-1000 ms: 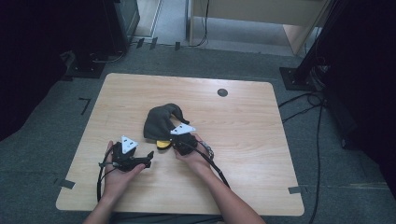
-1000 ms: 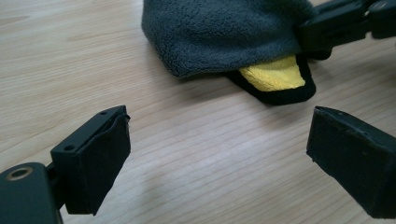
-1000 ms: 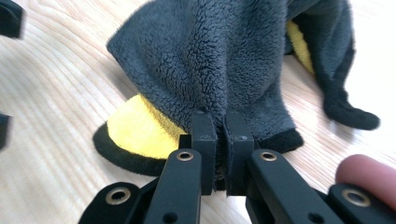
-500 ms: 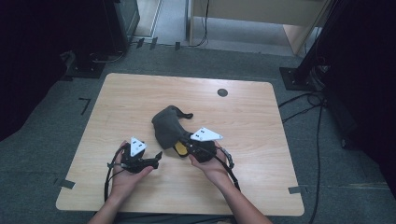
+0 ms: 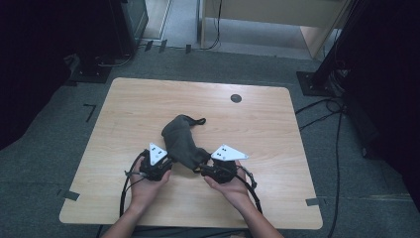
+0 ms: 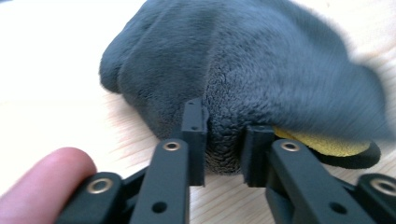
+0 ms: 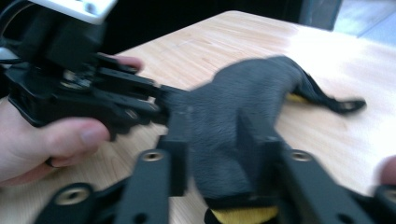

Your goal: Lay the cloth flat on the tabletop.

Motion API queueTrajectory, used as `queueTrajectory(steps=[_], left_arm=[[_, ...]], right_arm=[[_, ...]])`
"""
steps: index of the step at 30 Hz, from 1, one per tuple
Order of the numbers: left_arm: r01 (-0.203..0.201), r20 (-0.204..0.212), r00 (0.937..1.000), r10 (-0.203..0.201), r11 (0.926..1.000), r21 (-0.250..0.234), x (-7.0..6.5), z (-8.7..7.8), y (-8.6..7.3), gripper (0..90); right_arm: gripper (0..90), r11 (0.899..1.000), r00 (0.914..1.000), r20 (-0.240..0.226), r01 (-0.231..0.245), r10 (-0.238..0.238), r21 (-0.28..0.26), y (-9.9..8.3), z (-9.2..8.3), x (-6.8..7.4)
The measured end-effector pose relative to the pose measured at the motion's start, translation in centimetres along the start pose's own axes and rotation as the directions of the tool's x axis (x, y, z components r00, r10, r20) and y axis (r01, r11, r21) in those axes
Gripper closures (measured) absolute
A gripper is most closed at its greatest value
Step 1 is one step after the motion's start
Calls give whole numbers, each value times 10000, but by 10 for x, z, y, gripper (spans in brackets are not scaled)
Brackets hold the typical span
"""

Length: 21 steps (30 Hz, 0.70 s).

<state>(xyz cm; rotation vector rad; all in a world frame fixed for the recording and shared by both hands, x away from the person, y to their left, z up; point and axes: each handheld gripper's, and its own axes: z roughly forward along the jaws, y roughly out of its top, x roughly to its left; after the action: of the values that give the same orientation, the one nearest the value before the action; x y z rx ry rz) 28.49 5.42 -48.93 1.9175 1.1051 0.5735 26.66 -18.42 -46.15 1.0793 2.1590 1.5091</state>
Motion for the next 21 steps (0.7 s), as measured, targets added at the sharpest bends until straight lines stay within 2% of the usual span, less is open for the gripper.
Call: queueTrajectory(steps=[1, 2, 3, 5, 6, 9, 10, 11, 12, 13, 14, 16, 18, 20, 21], left_arm=[[263, 147, 9996, -262, 9996, -68, 4, -1, 0, 776], [635, 273, 9976, -631, 9979, -159, 10, -5, 0, 781], [635, 273, 9976, -631, 9979, -159, 10, -5, 0, 782], [941, 366, 9950, -929, 9951, -317, 14, -9, 1, 783], [1122, 550, 9925, -1093, 9923, -522, 19, -14, 1, 788], [1212, 721, 9906, -1158, 9898, -748, 23, -19, 2, 791], [1272, 729, 9899, -1214, 9885, -812, 25, -21, 2, 792], [1369, 778, 9884, -1303, 9868, -865, 26, -23, 3, 792], [1500, 825, 9863, -1426, 9844, -923, 29, -25, 3, 792], [1500, 825, 9863, -1426, 9844, -923, 29, -25, 3, 792], [1606, 907, 9842, -1521, 9824, -957, 31, -25, 3, 792], [1722, 1033, 9814, -1617, 9798, -1017, 33, -27, 3, 792], [1844, 1085, 9790, -1726, 9767, -1096, 34, -28, 4, 793], [1895, 1173, 9776, -1749, 9736, -1270, 35, -32, 6, 795], [1913, 1215, 9769, -1756, 9725, -1329, 35, -33, 6, 797]], right_arm=[[551, 10000, 10000, 0, 0, 0, 0, 0, 0, 0], [496, 9990, 9980, 574, -278, 257, 360, -9, 6, -4], [481, 9980, 9977, 612, -323, 290, 539, -14, 11, -5], [470, 9971, 9977, 622, -298, 254, 703, -17, 14, -5], [427, 9935, 9973, 733, -32, -52, 1138, -22, 22, -3], [407, 9912, 9964, 845, -125, 14, 1315, -24, 27, -5], [400, 9875, 9928, 1177, -388, 208, 1528, -25, 30, -8], [400, 9875, 9928, 1177, -388, 208, 1528, -25, 30, -8], [394, 9784, 9872, 1565, -608, 297, 1975, -27, 34, -10], [394, 9784, 9872, 1565, -608, 297, 1975, -27, 34, -10], [420, 9729, 9864, 1624, -624, 261, 2226, -29, 38, -11], [445, 9718, 9876, 1558, -560, 202, 2292, -30, 40, -10], [480, 9690, 9906, 1366, -281, -59, 2453, -31, 43, -8], [611, 9638, 9906, 1355, -156, -214, 2662, -33, 45, -6], [684, 9570, 9906, 1332, -102, -298, 2898, -35, 47, -6]])
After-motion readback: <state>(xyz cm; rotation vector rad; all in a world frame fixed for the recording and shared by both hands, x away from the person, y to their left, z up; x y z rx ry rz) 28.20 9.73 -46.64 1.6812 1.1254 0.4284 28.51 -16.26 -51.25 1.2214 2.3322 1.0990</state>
